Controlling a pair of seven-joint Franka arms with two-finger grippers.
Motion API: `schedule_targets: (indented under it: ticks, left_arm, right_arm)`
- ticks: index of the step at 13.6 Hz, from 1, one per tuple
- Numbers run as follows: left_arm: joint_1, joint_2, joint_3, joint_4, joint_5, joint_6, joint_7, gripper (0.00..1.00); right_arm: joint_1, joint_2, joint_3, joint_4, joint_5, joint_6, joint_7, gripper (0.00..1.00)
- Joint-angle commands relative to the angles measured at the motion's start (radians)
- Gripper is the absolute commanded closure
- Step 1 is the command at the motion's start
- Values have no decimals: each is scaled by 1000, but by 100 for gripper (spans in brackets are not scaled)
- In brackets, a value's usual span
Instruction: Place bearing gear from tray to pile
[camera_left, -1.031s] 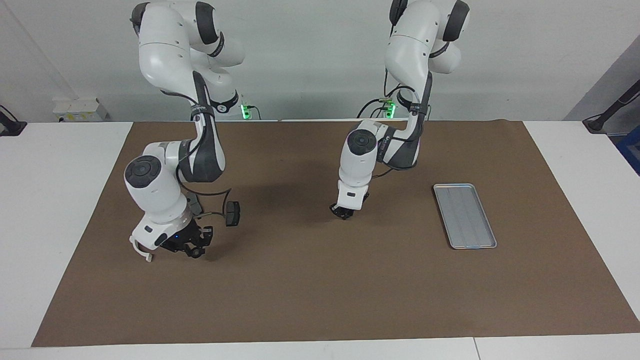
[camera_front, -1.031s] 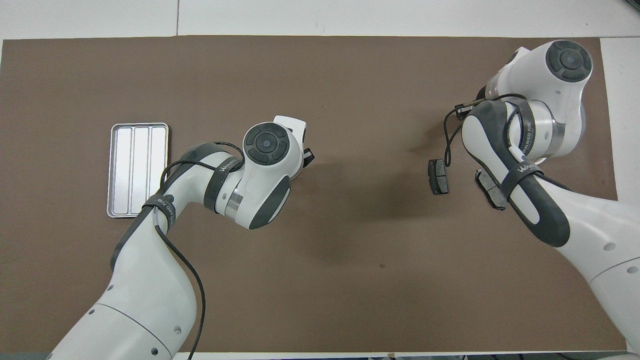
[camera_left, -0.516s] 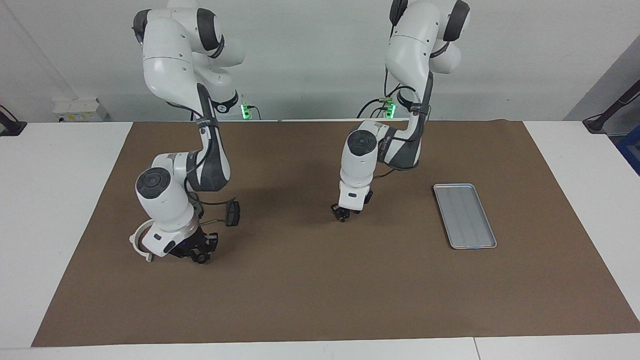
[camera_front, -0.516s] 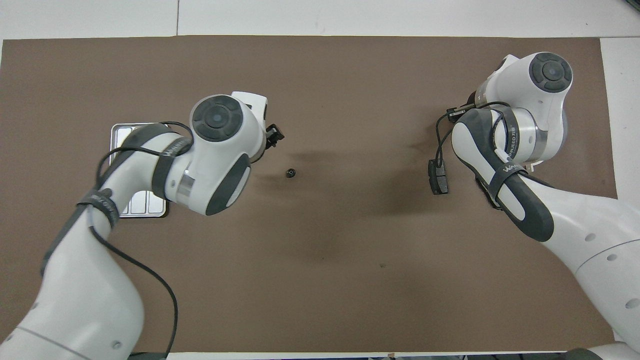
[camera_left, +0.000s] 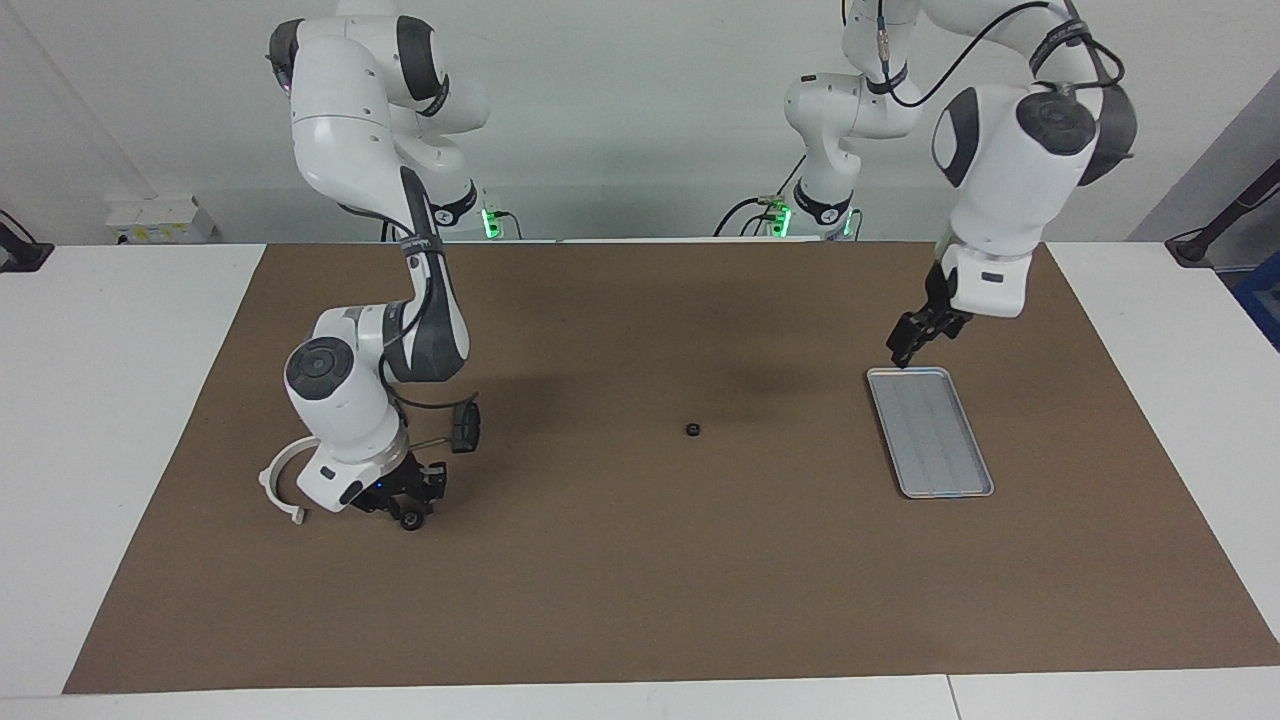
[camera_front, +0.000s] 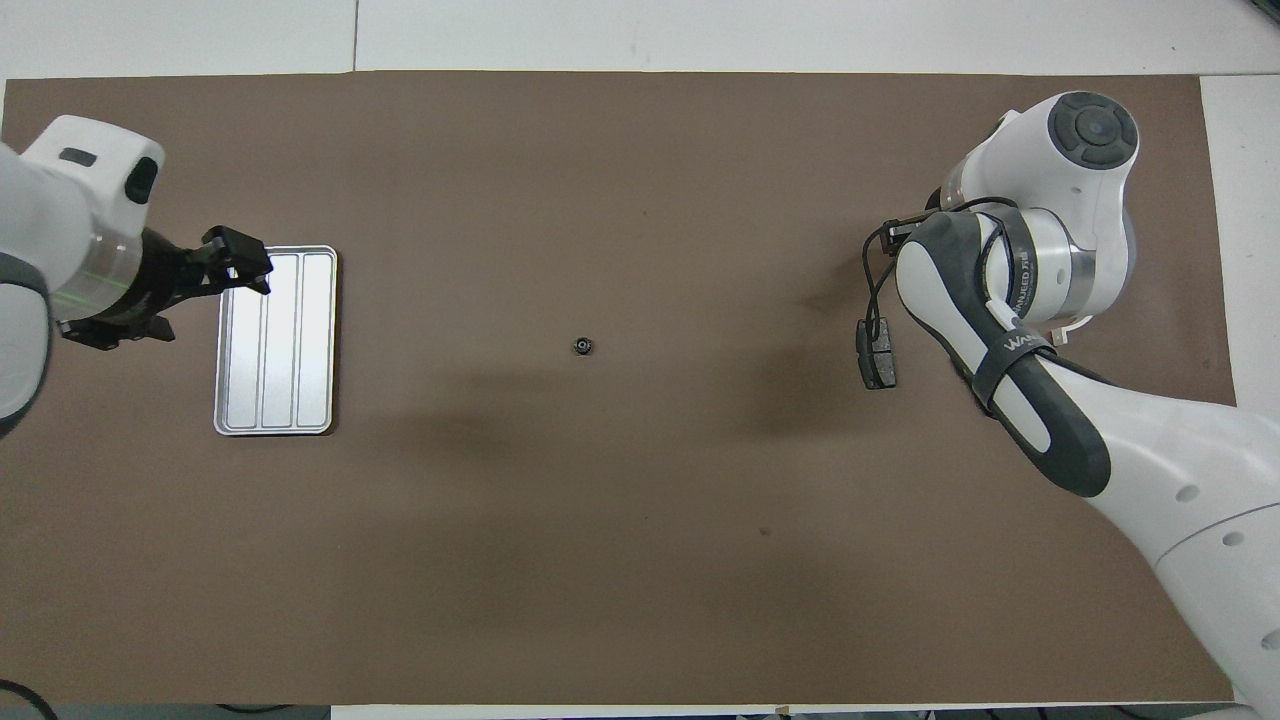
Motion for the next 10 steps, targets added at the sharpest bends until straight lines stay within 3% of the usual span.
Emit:
schedule_targets:
  ticks: [1,5,10]
  left_arm:
    - [60,-79,4,-39,5,-88,157,0]
    - [110,-93,-14,-68,3,-89,172,0]
    - [117,-88,-30,-79,3,17,168,0]
  right_arm:
    - [75,-91,0,37,6,-172,220,0]
    - [282,-105,7,140,20,-295,708,0]
    - [454,-82,11,185,52,-300,1012,0]
